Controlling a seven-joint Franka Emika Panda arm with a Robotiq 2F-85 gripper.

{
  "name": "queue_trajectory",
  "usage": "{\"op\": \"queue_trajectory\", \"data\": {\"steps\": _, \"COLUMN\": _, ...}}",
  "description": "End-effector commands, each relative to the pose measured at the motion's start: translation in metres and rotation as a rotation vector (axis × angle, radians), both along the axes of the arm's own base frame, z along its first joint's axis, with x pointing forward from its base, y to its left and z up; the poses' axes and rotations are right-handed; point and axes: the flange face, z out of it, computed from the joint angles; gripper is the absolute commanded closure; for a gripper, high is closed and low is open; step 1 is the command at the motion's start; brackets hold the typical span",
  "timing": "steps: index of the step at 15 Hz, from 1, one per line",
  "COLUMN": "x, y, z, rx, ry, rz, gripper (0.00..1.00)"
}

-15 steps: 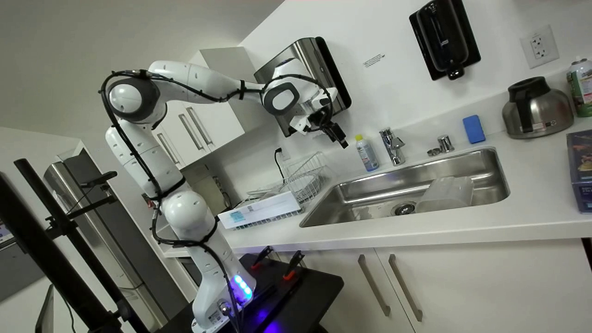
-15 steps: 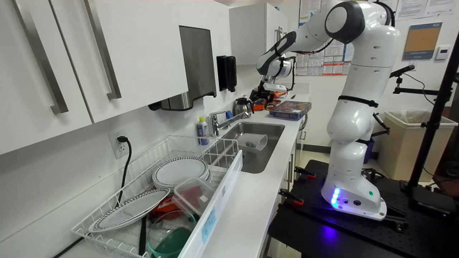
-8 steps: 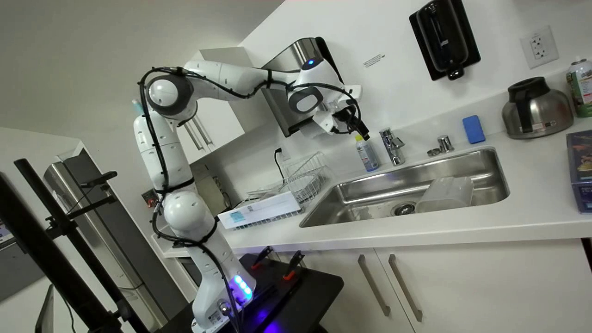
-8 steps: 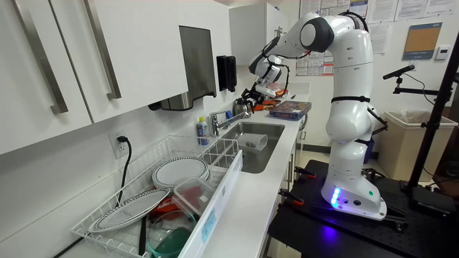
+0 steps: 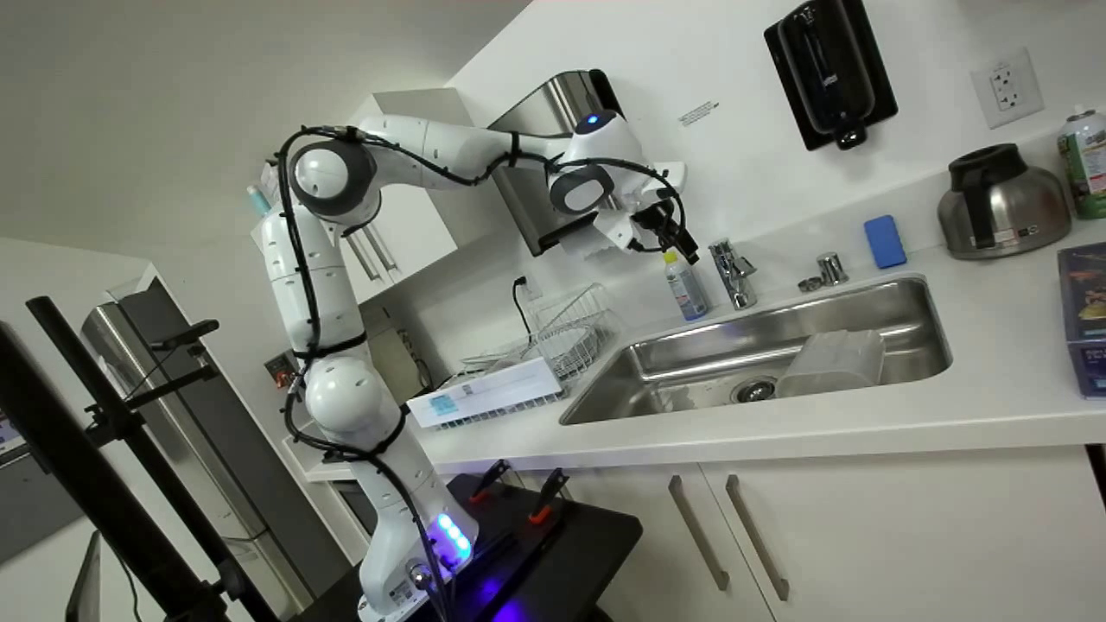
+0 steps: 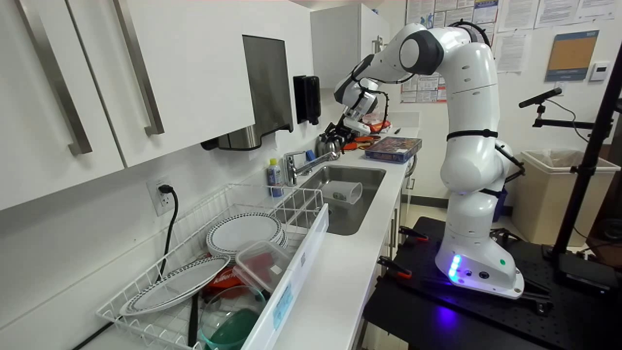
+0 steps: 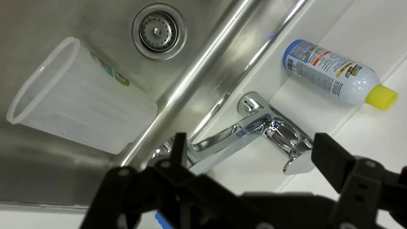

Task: Open the tap

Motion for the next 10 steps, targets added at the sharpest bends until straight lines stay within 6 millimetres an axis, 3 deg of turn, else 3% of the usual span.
{"op": "queue_trajectory", "data": {"steps": 1, "x": 0.02, "y": 0.005, "z": -0.012, "rx": 0.052, "ry": -0.047, "rz": -0.13, "gripper": 0.0}}
{"op": "queue_trajectory", "data": {"steps": 6, "x": 0.055, "y": 0.017, "z": -0.028, "rx": 0.177, "ry": -0.141, "rz": -0.26, "gripper": 0.0}}
{"op": "queue_trajectory", "data": {"steps": 10, "x": 0.078, "y": 0.003, "z": -0.035, "rx": 0.246, "ry": -0.189, "rz": -0.321, "gripper": 0.0}}
